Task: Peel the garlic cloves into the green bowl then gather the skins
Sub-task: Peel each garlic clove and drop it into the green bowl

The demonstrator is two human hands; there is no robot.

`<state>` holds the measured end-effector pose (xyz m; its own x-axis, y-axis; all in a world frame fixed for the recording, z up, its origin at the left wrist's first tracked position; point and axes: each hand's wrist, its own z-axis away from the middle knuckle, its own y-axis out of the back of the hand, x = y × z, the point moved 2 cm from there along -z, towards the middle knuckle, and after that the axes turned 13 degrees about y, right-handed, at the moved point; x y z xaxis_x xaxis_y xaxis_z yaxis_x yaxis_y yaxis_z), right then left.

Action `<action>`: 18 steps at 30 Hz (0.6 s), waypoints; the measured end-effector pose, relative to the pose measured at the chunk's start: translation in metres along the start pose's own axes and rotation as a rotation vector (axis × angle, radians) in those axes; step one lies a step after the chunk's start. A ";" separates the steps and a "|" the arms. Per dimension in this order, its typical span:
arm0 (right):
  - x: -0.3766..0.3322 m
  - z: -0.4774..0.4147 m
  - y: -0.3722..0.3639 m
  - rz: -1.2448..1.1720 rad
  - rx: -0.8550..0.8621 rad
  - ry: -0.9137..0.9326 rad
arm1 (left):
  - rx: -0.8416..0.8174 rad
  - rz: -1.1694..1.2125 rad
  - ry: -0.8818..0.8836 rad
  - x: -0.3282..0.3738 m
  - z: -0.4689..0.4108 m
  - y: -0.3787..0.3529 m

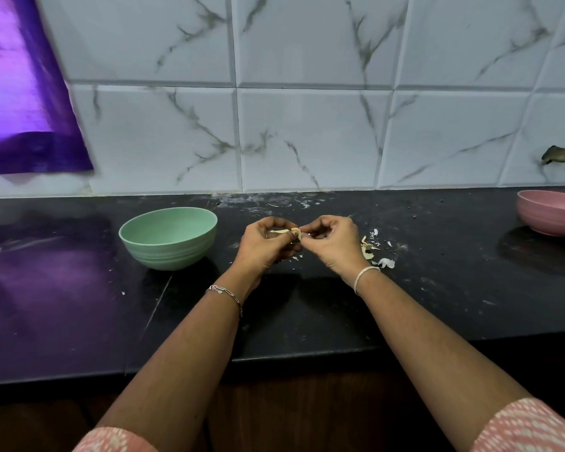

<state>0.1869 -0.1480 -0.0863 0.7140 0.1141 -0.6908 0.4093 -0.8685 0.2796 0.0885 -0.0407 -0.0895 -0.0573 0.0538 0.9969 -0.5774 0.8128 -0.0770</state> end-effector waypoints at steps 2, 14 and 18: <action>0.000 0.000 0.000 0.009 0.009 -0.001 | -0.002 0.012 0.017 0.000 0.000 0.000; -0.002 -0.001 0.000 0.198 -0.023 0.117 | 0.005 -0.002 0.068 -0.004 -0.004 0.002; 0.002 -0.001 -0.002 0.171 -0.020 0.133 | 0.000 0.044 0.079 -0.003 -0.003 0.000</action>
<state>0.1881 -0.1452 -0.0875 0.8421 0.0291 -0.5386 0.2858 -0.8709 0.3998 0.0913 -0.0387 -0.0928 -0.0185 0.1353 0.9906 -0.5761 0.8084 -0.1212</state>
